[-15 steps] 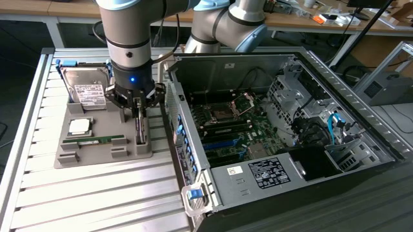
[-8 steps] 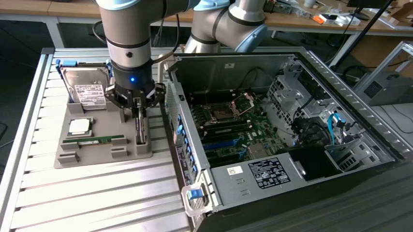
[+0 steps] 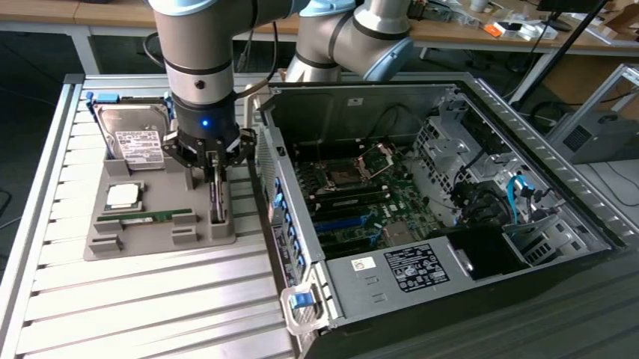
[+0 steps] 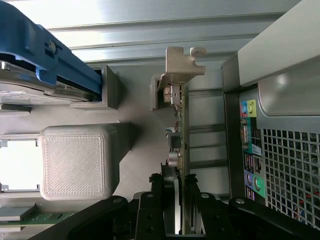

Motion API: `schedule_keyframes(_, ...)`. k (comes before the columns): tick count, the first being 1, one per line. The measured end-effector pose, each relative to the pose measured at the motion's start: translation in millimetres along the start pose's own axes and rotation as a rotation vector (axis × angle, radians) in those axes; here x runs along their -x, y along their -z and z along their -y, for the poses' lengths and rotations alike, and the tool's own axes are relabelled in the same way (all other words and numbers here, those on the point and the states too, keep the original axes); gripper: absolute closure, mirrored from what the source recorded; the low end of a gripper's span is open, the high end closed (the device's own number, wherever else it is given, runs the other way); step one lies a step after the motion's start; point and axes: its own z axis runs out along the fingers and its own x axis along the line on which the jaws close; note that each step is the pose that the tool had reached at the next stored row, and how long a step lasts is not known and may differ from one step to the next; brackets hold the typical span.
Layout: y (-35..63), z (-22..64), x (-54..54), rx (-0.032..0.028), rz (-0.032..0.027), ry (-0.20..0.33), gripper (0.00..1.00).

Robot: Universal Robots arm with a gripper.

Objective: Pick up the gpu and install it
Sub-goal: 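Pick up the gpu and move the gpu toward the slot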

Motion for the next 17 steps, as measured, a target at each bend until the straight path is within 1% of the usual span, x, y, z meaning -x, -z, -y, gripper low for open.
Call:
schedule_keyframes(10, 0.1, 0.0, 0.0, 0.0001, 0.0002, 0.000, 0.71)
schedule_keyframes(17, 6.6, -0.3, 0.2, -0.0001, -0.0001, 0.000, 0.71)
